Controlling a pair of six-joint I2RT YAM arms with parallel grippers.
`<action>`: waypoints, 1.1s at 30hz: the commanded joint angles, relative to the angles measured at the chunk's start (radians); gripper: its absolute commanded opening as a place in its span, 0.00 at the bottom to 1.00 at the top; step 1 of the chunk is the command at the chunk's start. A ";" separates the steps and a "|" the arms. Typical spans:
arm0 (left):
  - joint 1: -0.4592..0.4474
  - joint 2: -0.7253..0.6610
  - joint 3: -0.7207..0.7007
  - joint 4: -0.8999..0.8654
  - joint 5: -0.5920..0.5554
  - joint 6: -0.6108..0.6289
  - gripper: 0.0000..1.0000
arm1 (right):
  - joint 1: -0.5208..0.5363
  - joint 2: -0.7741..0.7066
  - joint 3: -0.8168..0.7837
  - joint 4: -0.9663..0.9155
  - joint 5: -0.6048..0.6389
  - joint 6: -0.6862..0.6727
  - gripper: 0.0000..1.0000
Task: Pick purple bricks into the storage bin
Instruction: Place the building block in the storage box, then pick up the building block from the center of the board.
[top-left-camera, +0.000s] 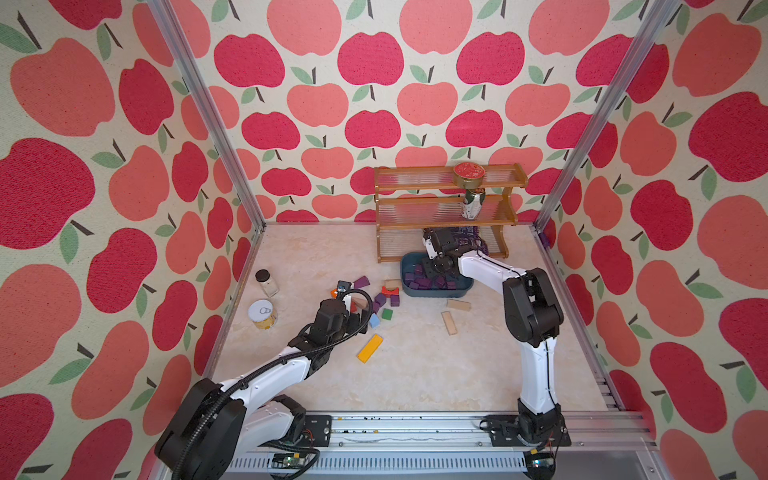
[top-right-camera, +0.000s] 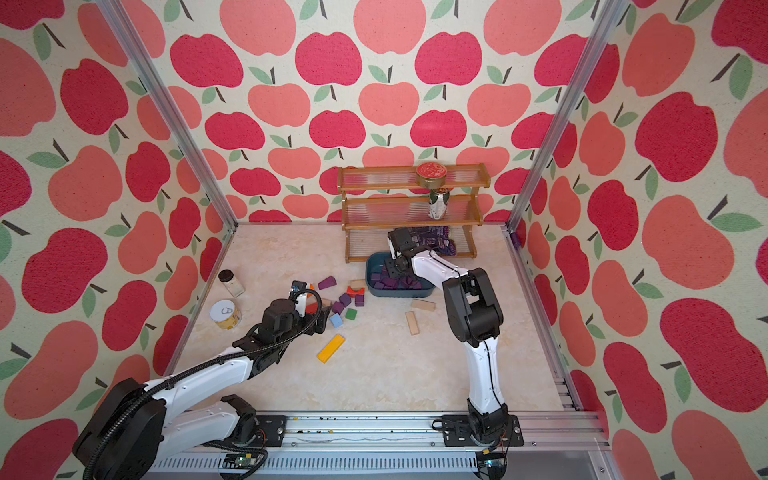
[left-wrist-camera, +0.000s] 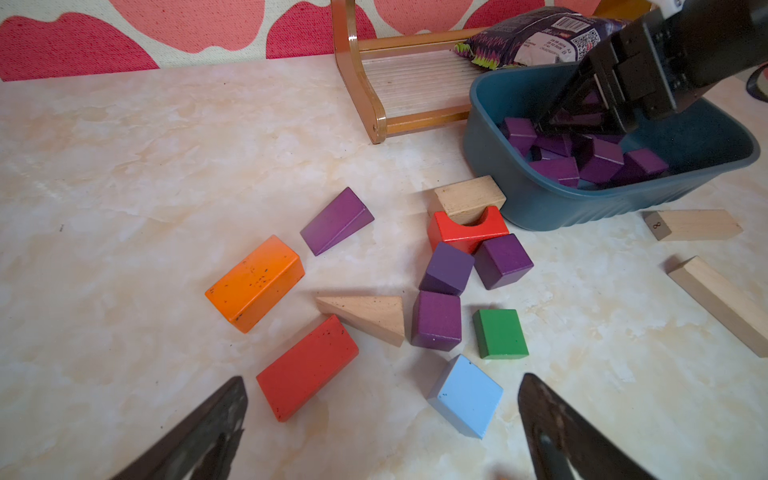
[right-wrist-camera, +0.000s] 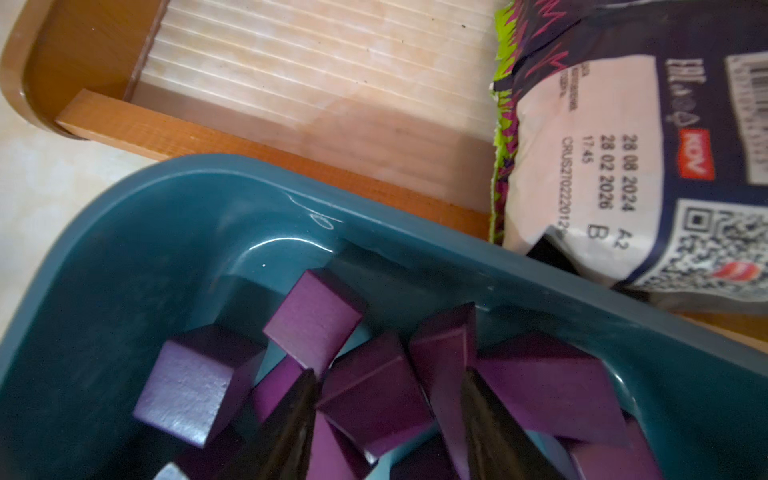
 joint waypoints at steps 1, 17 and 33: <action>0.006 0.011 0.026 -0.009 0.023 -0.004 0.99 | -0.003 -0.051 -0.041 0.026 0.011 0.024 0.58; 0.006 0.024 0.028 0.000 0.075 0.009 0.99 | -0.003 -0.313 -0.172 0.087 -0.156 0.090 0.79; 0.005 0.013 0.022 0.001 0.049 -0.001 0.99 | 0.102 -0.510 -0.307 0.025 -0.191 0.017 0.82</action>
